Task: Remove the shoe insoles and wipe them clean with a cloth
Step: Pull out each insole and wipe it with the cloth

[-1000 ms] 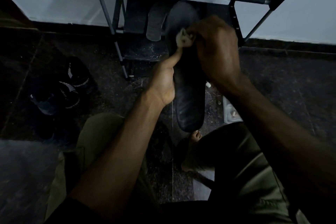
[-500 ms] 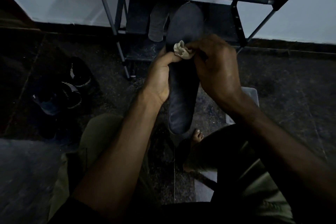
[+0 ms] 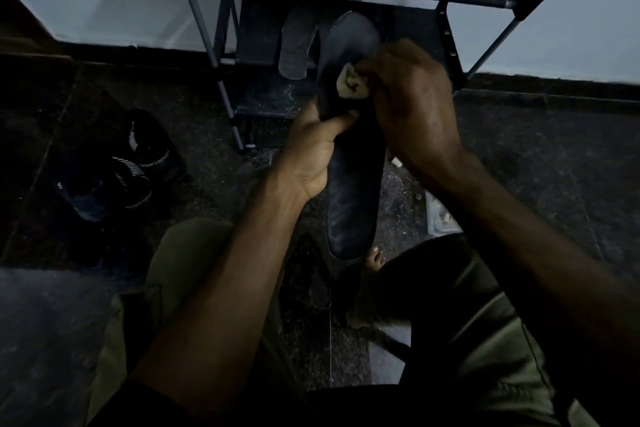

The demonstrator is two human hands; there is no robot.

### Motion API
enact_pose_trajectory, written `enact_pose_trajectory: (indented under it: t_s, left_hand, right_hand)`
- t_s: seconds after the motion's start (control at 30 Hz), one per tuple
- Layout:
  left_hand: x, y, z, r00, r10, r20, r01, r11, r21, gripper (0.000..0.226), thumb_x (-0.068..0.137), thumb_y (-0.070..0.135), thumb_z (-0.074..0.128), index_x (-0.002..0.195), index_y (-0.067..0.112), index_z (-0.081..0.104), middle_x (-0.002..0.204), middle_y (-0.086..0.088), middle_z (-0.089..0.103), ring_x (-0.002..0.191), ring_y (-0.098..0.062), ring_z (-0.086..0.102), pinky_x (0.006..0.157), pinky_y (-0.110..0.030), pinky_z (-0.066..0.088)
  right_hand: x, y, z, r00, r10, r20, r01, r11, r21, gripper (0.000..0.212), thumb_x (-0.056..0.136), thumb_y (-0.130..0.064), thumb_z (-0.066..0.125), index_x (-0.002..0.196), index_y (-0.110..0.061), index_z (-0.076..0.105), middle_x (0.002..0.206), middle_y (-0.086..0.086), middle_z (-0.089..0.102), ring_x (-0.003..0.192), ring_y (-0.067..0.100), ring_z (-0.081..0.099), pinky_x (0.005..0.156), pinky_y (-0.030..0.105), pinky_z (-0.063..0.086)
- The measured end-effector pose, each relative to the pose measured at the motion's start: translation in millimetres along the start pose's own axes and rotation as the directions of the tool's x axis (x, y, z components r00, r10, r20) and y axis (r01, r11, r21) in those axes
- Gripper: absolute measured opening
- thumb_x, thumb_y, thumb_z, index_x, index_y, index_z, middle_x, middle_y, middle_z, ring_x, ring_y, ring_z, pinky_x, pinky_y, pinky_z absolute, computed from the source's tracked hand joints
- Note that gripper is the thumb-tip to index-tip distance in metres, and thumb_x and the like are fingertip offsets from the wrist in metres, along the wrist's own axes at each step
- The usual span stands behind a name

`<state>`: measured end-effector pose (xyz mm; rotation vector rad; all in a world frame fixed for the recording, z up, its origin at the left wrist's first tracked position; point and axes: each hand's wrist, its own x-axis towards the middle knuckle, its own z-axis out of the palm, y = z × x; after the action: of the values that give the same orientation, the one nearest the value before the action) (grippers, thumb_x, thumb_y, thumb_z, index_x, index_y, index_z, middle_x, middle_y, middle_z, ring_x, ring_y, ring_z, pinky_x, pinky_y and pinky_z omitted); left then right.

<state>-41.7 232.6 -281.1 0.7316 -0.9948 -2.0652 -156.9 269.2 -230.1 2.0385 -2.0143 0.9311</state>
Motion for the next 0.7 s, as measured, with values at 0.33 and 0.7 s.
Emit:
enact_pose_trajectory:
  t_s: [0.33, 0.7]
  left_hand:
    - [-5, -1, 1, 0.999, 0.023, 0.022, -0.024, 0.999, 0.039, 0.035, 0.090, -0.014, 0.042, 0.080, 0.010, 0.065, 0.073, -0.002, 0.069, 0.072, -0.013, 0.068, 0.065, -0.024, 0.055]
    - [-7, 1, 4, 0.999, 0.027, 0.024, -0.028, 0.999, 0.032, 0.028, 0.094, -0.007, 0.044, 0.095, 0.014, 0.063, 0.084, 0.002, 0.073, 0.084, -0.011, 0.070, 0.074, -0.026, 0.057]
  right_hand:
    - [-22, -25, 8, 0.996, -0.081, 0.034, 0.083, 0.995, -0.052, 0.034, 0.088, -0.013, 0.042, 0.097, 0.000, 0.071, 0.096, 0.017, 0.067, 0.083, 0.031, 0.064, 0.067, 0.033, 0.051]
    - [-1, -22, 6, 0.992, -0.126, 0.011, 0.126, 0.991, -0.040, 0.033, 0.087, -0.015, 0.043, 0.095, 0.000, 0.071, 0.095, 0.018, 0.067, 0.085, 0.033, 0.064, 0.067, 0.036, 0.052]
